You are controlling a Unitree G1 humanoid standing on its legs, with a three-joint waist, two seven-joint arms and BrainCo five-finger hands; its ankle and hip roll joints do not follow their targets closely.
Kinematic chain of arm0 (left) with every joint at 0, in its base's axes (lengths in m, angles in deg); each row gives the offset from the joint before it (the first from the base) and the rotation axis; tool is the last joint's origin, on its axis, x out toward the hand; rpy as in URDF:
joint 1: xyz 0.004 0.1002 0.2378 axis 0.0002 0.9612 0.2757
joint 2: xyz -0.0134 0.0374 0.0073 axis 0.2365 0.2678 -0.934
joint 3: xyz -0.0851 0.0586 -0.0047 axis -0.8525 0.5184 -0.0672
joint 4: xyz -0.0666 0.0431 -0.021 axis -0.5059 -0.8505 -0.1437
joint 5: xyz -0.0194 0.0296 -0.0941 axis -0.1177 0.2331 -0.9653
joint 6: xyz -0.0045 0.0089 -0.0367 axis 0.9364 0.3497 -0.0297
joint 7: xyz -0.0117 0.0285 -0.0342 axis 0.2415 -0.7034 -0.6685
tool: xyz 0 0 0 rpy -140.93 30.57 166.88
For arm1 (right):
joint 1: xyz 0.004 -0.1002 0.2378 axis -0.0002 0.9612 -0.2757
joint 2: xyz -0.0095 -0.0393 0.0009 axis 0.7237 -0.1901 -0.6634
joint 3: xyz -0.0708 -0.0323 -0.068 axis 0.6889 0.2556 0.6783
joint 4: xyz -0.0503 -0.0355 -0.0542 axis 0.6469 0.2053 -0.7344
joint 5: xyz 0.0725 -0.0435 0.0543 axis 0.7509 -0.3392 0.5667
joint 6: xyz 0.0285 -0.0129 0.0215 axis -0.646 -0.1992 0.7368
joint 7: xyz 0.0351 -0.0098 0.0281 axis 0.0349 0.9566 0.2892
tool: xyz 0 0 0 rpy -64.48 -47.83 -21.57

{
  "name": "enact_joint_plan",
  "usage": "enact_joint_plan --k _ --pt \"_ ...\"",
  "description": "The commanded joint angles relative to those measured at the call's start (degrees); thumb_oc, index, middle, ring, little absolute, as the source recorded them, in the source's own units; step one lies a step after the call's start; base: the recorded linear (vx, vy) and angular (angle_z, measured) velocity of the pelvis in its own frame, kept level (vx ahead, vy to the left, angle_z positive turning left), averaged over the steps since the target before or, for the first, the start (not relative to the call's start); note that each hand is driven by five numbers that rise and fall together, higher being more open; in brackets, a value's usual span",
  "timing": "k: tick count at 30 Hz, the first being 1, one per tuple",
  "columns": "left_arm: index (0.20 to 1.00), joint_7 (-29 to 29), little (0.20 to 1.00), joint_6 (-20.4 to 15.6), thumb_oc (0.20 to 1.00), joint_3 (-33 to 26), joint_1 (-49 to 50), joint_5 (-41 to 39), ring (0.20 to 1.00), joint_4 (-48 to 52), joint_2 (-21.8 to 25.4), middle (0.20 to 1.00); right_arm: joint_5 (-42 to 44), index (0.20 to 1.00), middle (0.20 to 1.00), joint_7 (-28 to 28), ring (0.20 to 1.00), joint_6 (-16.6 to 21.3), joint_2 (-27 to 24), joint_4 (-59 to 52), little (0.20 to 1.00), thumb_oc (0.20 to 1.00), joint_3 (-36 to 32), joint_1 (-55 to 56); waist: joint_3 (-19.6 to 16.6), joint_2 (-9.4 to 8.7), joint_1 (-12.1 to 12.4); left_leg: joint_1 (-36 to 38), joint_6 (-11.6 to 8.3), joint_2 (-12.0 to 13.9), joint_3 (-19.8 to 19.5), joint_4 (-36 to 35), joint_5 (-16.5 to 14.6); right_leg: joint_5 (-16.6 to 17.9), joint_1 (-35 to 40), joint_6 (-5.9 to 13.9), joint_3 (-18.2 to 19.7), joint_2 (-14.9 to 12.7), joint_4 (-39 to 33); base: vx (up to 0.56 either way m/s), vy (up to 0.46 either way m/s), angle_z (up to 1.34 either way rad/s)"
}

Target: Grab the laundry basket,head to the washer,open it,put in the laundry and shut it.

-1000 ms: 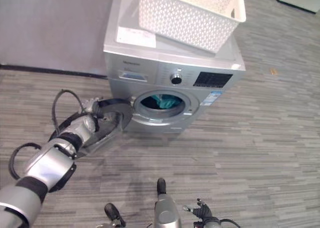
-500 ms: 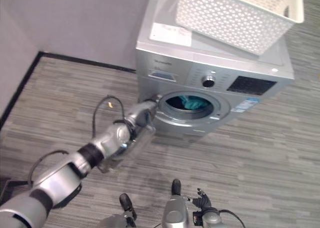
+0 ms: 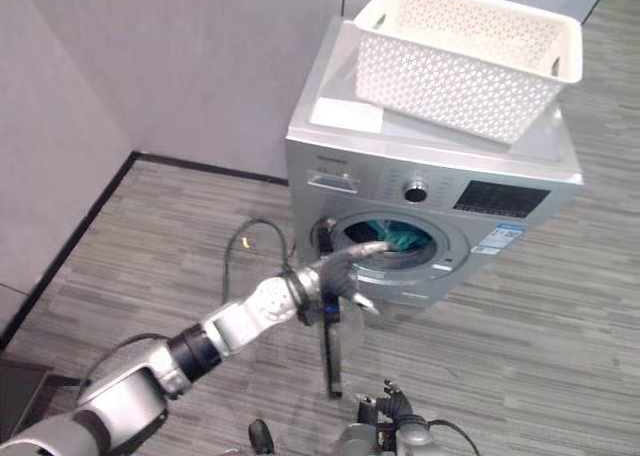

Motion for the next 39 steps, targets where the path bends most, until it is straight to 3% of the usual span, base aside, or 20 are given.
enact_joint_plan --k 1,2,5,8,11,14,19,22,25,27,29,31,39 --pt "1.000 4.8 1.000 -4.9 1.000 -2.0 -7.1 -2.7 1.000 -4.1 -5.0 1.000 1.9 1.000 1.000 -0.8 1.000 1.5 -1.1 1.7 1.000 1.000 1.1 1.4 0.2 1.58 0.3 2.5 0.84 2.2 -3.5 1.5 -5.0 0.1 -3.1 2.44 1.1 0.0 3.2 -0.03 -0.041 -0.05" --pt "1.000 5.1 1.000 -5.2 1.000 -2.5 -7.3 -3.5 1.000 -2.9 -4.0 1.000 1.7 1.000 1.000 -1.1 1.000 1.6 -1.4 2.2 1.000 1.000 1.0 1.8 0.0 1.75 0.4 2.7 0.79 2.3 -3.4 1.3 -5.0 0.0 -3.0 2.39 1.1 0.2 2.9 -0.02 -0.062 -0.15" --pt "1.000 4.6 1.000 -8.7 1.000 -8.8 -4.0 -3.7 1.000 10.1 9.5 1.000 -0.2 1.000 1.000 -0.6 1.000 1.9 -1.6 4.8 1.000 1.000 -0.8 3.8 -0.7 2.11 1.7 3.8 0.21 2.9 -2.7 1.1 -5.1 -0.5 -1.2 2.46 0.7 0.8 1.4 0.00 -0.057 -0.17" --pt "1.000 2.9 1.000 -13.0 1.000 -17.8 7.2 -8.4 1.000 22.6 23.5 1.000 -1.3 1.000 1.000 0.4 1.000 2.6 -0.7 5.9 1.000 1.000 -3.2 6.0 -1.3 2.28 3.5 4.5 -0.36 3.5 -3.1 1.2 -5.2 -1.3 0.2 2.36 0.1 1.2 1.2 0.02 -0.044 -0.20" --pt "1.000 -0.3 1.000 -13.4 1.000 -26.8 20.6 -15.6 1.000 29.4 30.9 1.000 -1.6 1.000 1.000 1.7 1.000 2.8 0.2 7.4 1.000 1.000 -4.1 7.4 -2.1 2.16 4.9 4.6 -0.80 3.9 -3.8 1.2 -4.6 -1.7 1.3 1.93 -0.9 1.5 1.0 0.03 -0.035 0.12" --pt "1.000 -2.0 1.000 -13.5 1.000 -32.5 30.0 -17.0 1.000 32.2 34.6 1.000 -1.3 1.000 1.000 2.7 1.000 3.1 1.0 8.9 1.000 1.000 -4.9 8.0 -2.5 2.29 6.4 4.8 -1.07 4.1 -4.7 1.2 -4.6 -2.2 2.2 1.68 -1.7 1.9 1.0 0.01 -0.023 0.32" --pt "1.000 -4.2 1.000 -13.8 1.000 -30.5 32.5 -11.3 1.000 30.5 39.2 1.000 -0.8 1.000 1.000 3.7 1.000 3.5 0.7 9.2 1.000 1.000 -4.6 7.7 -3.1 2.31 6.8 4.4 -1.26 4.2 -5.5 0.8 -4.0 -2.2 2.5 1.45 -2.2 2.1 0.8 0.00 -0.014 0.19" --pt "1.000 -6.8 1.000 -14.5 1.000 -21.8 28.5 -1.0 1.000 25.7 42.4 1.000 -1.1 1.000 1.000 4.1 1.000 3.8 -0.4 8.1 1.000 1.000 -3.6 7.4 -3.6 2.55 6.4 4.5 -1.38 4.1 -5.6 0.7 -3.9 -2.3 2.6 1.55 -2.1 2.3 0.7 0.01 -0.006 -0.01" --pt "1.000 -5.7 1.000 -16.1 1.000 -15.8 22.9 10.5 1.000 23.4 42.0 1.000 -0.6 1.000 1.000 3.8 1.000 4.6 -1.4 6.0 1.000 1.000 -2.8 7.6 -3.6 2.66 5.3 4.5 -1.43 4.1 -5.6 0.7 -3.9 -2.4 2.5 1.58 -1.7 2.3 0.6 0.01 -0.017 -0.04" --pt "1.000 -5.4 1.000 -16.2 1.000 -13.8 20.6 13.4 1.000 21.8 40.7 1.000 -0.4 1.000 1.000 3.5 1.000 4.8 -1.5 5.6 1.000 1.000 -2.7 7.8 -3.6 2.66 5.0 4.4 -1.46 4.1 -5.6 0.7 -3.9 -2.4 2.5 1.59 -1.6 2.4 0.6 0.00 0.000 0.00" --pt "1.000 -4.2 1.000 -16.6 1.000 -8.8 14.9 18.9 1.000 16.8 36.0 1.000 -0.1 1.000 1.000 3.1 1.000 4.7 -2.0 5.6 1.000 1.000 -2.5 8.0 -3.5 2.83 4.1 4.6 -1.48 4.1 -5.6 0.7 -4.3 -2.9 2.6 1.65 -1.4 2.5 0.6 0.00 0.000 0.00" --pt "1.000 -3.7 1.000 -17.1 1.000 2.8 3.0 28.9 1.000 3.8 24.9 1.000 -0.7 1.000 1.000 1.9 1.000 4.3 -3.8 6.2 1.000 1.000 -2.6 7.1 -3.1 3.25 1.9 4.7 -1.36 4.1 -5.1 0.7 -4.6 -3.1 2.2 1.61 -0.6 2.7 0.8 0.01 0.002 -0.03" --pt "1.000 0.5 1.000 -16.8 1.000 13.0 -5.2 41.0 1.000 -13.1 11.5 1.000 0.5 1.000 1.000 -0.1 1.000 4.5 -6.0 7.1 1.000 1.000 -2.8 4.9 -2.3 4.14 -0.9 4.9 -1.17 4.1 -3.2 0.7 -4.9 -2.7 0.3 1.63 1.8 3.0 0.7 0.01 0.011 -0.22"
